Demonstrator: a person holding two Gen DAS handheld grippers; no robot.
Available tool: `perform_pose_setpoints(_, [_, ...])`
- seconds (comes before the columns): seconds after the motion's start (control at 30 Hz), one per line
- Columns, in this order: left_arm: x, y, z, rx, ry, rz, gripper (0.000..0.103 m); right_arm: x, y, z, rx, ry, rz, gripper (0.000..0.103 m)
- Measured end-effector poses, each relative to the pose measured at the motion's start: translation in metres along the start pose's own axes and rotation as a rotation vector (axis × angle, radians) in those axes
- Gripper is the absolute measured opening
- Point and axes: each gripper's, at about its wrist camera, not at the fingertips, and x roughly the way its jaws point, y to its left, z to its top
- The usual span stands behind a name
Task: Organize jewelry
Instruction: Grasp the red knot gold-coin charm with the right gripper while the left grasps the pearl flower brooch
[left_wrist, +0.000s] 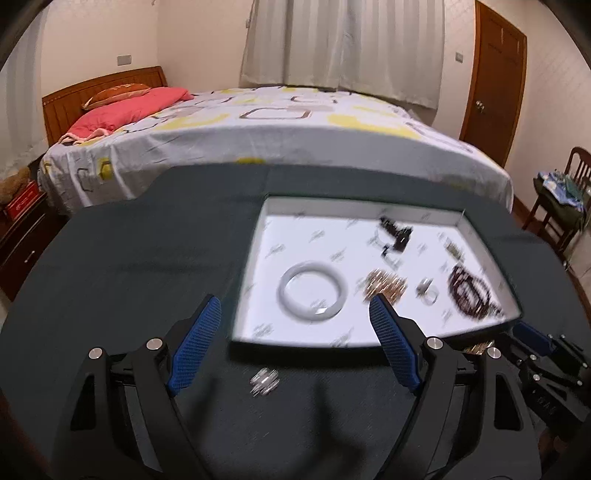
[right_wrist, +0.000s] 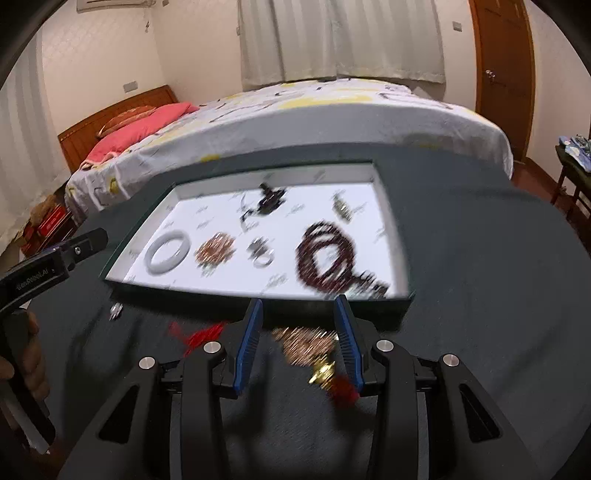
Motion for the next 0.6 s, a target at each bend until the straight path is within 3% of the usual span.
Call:
perform_pose_setpoints(0.27, [-0.002,0.032,-0.019,0.013,0.037,0.059,0.081,0.018,0.043,-0.010,-0.069,0.050,0.059,0.040])
perform_pose_setpoints(0.6, [0.007,0.046,-0.030,0.029,0.068,0.061,0.081,0.046,0.065,-0.014,-0.109,0.122,0.037,0.040])
